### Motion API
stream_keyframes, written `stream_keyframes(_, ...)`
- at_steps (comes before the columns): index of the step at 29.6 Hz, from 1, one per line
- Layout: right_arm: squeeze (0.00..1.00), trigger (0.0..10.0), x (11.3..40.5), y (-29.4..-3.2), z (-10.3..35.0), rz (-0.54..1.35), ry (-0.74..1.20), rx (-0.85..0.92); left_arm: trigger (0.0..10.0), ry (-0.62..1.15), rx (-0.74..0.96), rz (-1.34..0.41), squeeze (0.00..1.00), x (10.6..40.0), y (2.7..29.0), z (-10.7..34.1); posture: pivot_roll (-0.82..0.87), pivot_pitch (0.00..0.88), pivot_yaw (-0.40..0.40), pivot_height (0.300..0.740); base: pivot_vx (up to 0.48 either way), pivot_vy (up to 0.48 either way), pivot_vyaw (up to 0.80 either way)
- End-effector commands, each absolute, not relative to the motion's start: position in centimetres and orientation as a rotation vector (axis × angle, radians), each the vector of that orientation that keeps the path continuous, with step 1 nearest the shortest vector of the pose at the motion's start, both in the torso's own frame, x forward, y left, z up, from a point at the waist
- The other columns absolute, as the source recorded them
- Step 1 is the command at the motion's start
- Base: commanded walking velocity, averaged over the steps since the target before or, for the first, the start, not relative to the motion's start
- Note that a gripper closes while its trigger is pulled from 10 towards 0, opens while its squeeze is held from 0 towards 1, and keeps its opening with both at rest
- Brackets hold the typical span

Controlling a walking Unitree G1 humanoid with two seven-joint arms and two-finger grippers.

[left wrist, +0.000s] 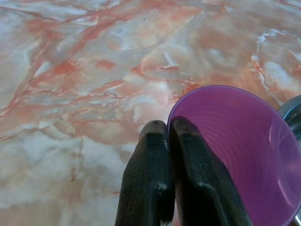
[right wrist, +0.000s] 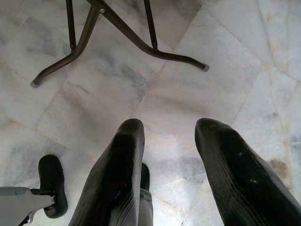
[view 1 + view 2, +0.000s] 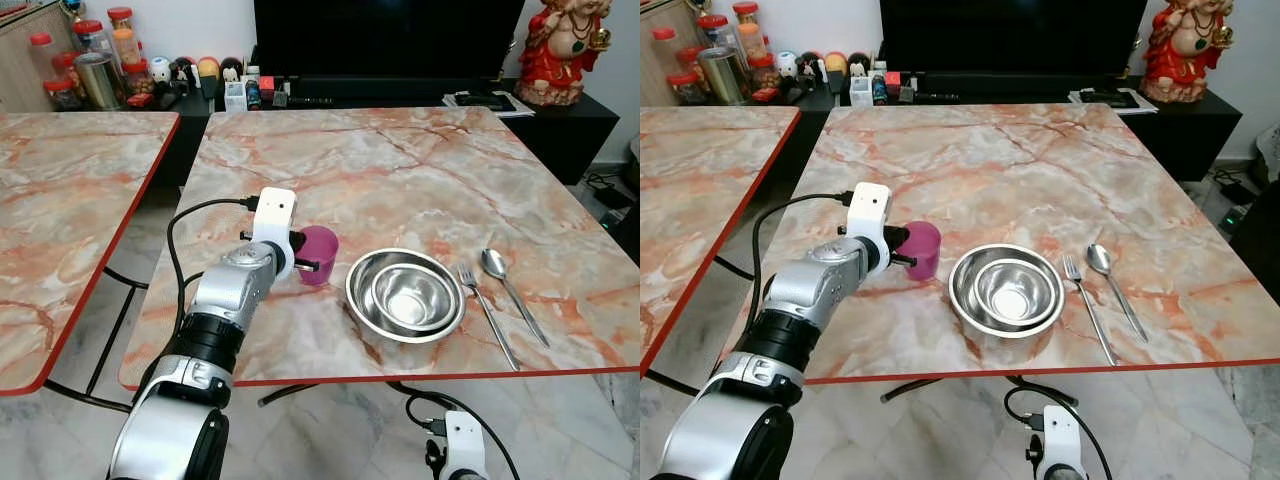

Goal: Setting the table

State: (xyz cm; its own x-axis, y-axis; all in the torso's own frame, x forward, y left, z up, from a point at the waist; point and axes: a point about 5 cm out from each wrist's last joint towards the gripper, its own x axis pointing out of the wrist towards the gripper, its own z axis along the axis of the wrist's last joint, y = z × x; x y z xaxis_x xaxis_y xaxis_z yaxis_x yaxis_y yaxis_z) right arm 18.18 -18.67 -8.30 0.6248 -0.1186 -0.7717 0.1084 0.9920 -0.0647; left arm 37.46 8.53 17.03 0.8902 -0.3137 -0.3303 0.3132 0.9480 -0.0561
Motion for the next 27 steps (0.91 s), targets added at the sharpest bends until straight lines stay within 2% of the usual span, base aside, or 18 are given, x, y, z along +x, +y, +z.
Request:
stream_keyframes(1, 0.00, 10.0, 18.24, -18.70, -8.27, -0.136, 0.885, -0.006, 10.0, 0.329, 0.001, -0.325, 0.00, 37.49, 8.56, 17.78, 0.05, 0.000, -0.021, 0.740, 0.000, 0.000, 0.00)
stream_keyframes(12, 0.00, 10.0, 18.28, -18.64, -8.26, -0.135, 0.886, -0.006, 10.0, 0.358, 0.024, -0.351, 0.00, 37.07, 8.23, 17.28, 0.05, 0.000, -0.020, 0.740, 0.000, 0.000, 0.00)
stream_keyframes(13, 0.00, 10.0, 18.29, -18.64, -8.26, -0.135, 0.886, -0.006, 10.0, 0.358, 0.025, -0.351, 0.33, 37.07, 8.22, 17.27, 0.05, 0.000, -0.020, 0.740, 0.000, 0.000, 0.00)
stream_keyframes(14, 0.00, 10.0, 18.29, -18.65, -8.26, -0.136, 0.886, -0.006, 10.0, 0.358, 0.025, -0.352, 0.33, 37.07, 8.22, 17.27, 0.05, 0.000, -0.020, 0.740, 0.000, 0.000, 0.00)
stream_keyframes(15, 0.00, 10.0, 18.30, -18.64, -8.26, -0.135, 0.886, -0.006, 10.0, 0.360, 0.025, -0.352, 0.40, 37.05, 8.22, 17.27, 0.05, 0.000, -0.020, 0.740, 0.000, 0.000, 0.00)
stream_keyframes(18, 0.00, 10.0, 18.30, -18.64, -8.26, -0.135, 0.886, -0.006, 10.0, 0.360, 0.025, -0.352, 0.40, 37.04, 8.22, 17.27, 0.05, 0.000, -0.020, 0.740, 0.000, 0.000, 0.00)
stream_keyframes(19, 0.00, 10.0, 18.29, -18.64, -8.26, -0.135, 0.886, -0.006, 10.0, 0.361, 0.025, -0.352, 0.89, 37.03, 8.23, 17.26, 0.05, 0.000, -0.020, 0.740, 0.000, 0.000, 0.00)
stream_keyframes(24, 0.00, 10.0, 18.30, -18.62, -8.26, -0.136, 0.886, -0.005, 10.0, 0.364, 0.024, -0.354, 0.84, 37.00, 8.19, 17.18, 0.05, 0.000, -0.019, 0.740, 0.000, 0.000, 0.00)
stream_keyframes(27, 0.00, 10.0, 18.29, -18.60, -8.26, -0.136, 0.886, -0.005, 10.0, 0.364, 0.029, -0.359, 1.00, 36.94, 8.11, 17.04, 0.05, 0.000, -0.019, 0.740, 0.000, 0.000, 0.00)
